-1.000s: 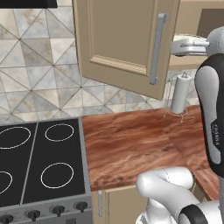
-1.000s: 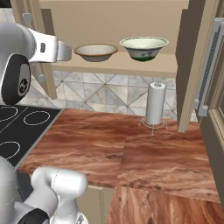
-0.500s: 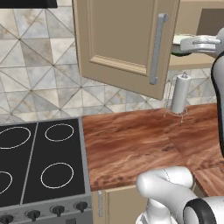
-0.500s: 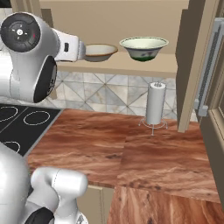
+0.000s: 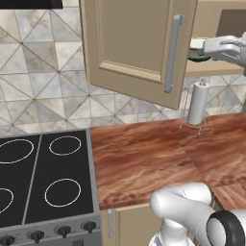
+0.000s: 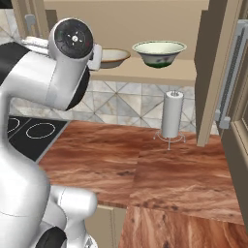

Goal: Move the bowls from the cabinet to the plates on the dining table.

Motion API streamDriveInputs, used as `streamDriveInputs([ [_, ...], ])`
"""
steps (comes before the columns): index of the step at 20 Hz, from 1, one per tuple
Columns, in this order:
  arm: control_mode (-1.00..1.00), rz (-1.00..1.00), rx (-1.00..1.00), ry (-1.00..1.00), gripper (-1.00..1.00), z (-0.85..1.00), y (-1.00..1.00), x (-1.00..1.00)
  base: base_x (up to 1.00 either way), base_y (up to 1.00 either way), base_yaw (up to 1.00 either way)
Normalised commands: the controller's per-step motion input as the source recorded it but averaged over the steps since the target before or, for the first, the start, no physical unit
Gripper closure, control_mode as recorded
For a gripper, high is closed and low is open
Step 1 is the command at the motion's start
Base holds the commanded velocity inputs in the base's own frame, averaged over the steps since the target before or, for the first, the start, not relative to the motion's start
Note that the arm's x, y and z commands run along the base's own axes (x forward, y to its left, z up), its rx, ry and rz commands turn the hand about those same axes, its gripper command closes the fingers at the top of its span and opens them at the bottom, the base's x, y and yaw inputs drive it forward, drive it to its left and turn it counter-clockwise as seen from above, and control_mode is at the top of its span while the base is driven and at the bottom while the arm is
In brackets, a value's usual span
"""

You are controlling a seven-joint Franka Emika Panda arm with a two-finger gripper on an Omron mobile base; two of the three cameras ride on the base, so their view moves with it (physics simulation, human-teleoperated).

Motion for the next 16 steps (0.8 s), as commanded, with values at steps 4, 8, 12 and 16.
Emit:
streamDriveInputs([
  [4,-1.0,0.15,0.13,0.02,-1.0,-0.02,-0.02,0.26,0.0,0.0,0.0],
  [8,-1.0,0.11,0.09,0.01,-1.0,-0.07,-0.15,0.28,0.0,0.0,0.0],
  [12,-1.0,0.11,0.08,0.0,-1.0,-0.07,-0.17,0.33,0.0,0.0,0.0],
  [16,-1.0,0.1,0.05,-0.02,-1.0,-0.14,-0.06,0.38,0.0,0.0,0.0],
])
